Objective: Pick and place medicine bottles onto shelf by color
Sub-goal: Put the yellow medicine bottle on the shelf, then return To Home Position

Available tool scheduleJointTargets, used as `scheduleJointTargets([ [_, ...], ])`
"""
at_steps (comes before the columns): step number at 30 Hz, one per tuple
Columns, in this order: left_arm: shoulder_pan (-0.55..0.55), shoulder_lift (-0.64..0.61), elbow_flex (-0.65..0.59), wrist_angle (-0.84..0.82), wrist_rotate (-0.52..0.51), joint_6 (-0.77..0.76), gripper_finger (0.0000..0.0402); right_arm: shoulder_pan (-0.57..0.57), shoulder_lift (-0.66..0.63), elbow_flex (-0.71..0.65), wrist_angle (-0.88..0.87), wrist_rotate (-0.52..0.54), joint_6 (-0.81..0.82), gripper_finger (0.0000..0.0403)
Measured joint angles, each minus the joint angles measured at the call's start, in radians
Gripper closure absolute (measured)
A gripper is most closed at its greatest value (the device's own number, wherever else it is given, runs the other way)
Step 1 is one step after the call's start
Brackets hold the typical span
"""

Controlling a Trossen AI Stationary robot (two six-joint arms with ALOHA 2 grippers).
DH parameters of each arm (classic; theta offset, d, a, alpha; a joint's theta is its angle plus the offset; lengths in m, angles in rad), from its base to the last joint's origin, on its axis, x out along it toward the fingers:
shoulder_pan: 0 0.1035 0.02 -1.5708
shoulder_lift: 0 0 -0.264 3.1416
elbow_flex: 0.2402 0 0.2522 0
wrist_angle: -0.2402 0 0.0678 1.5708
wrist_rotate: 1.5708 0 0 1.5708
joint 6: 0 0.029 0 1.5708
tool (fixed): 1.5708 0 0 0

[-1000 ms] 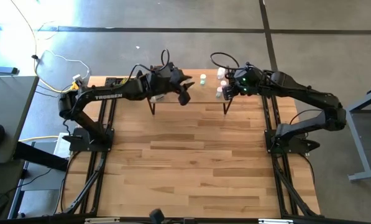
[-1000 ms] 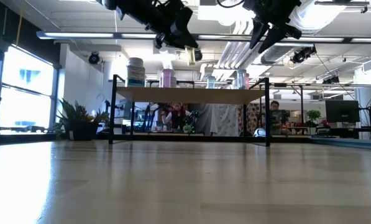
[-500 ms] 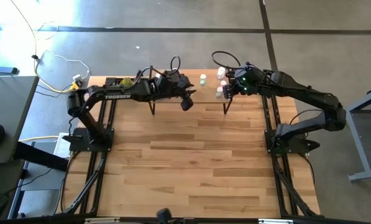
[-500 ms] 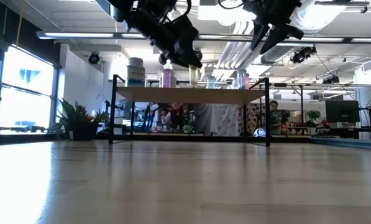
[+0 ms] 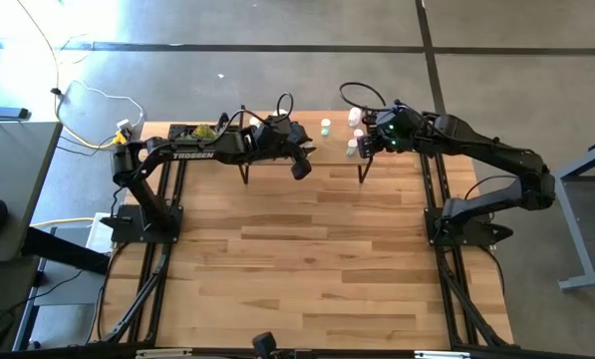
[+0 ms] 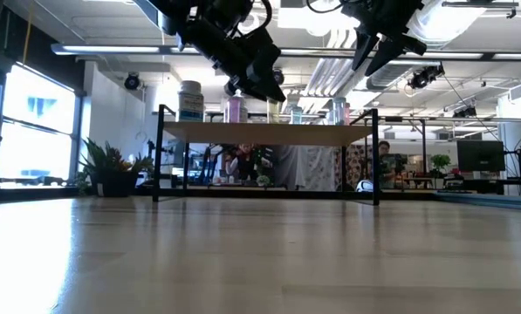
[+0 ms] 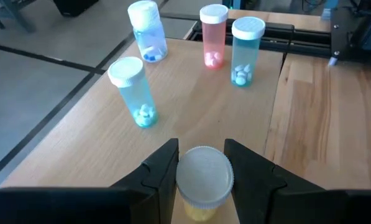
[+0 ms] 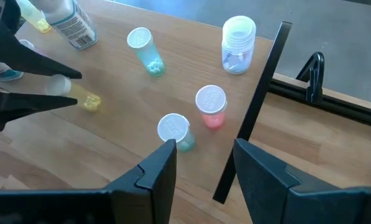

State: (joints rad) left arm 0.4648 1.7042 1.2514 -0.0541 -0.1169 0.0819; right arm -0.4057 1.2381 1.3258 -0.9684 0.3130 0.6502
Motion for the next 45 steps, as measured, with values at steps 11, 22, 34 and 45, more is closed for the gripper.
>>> scheduleJointTargets([
  [11, 0.0, 0.0, 0.0, 0.003, -0.027, 0.0, 0.0206, 0.0, -0.001, 0.0, 0.0, -0.002, 0.0, 0.0251],
  [22, -0.006, 0.0, 0.148, -0.143, -0.026, 0.0, 0.0143, 0.001, -0.003, 0.0, 0.0, -0.124, -0.01, 0.0251],
  [34, -0.154, -0.136, 0.254, -0.419, -0.024, -0.073, 0.0146, 0.21, -0.023, 0.0, 0.071, -0.139, -0.169, 0.0251],
  [45, -0.525, -0.488, -0.196, -0.053, -0.17, -0.233, 0.0147, 0.579, -0.023, 0.0, 0.129, 0.122, -0.238, 0.0251],
])
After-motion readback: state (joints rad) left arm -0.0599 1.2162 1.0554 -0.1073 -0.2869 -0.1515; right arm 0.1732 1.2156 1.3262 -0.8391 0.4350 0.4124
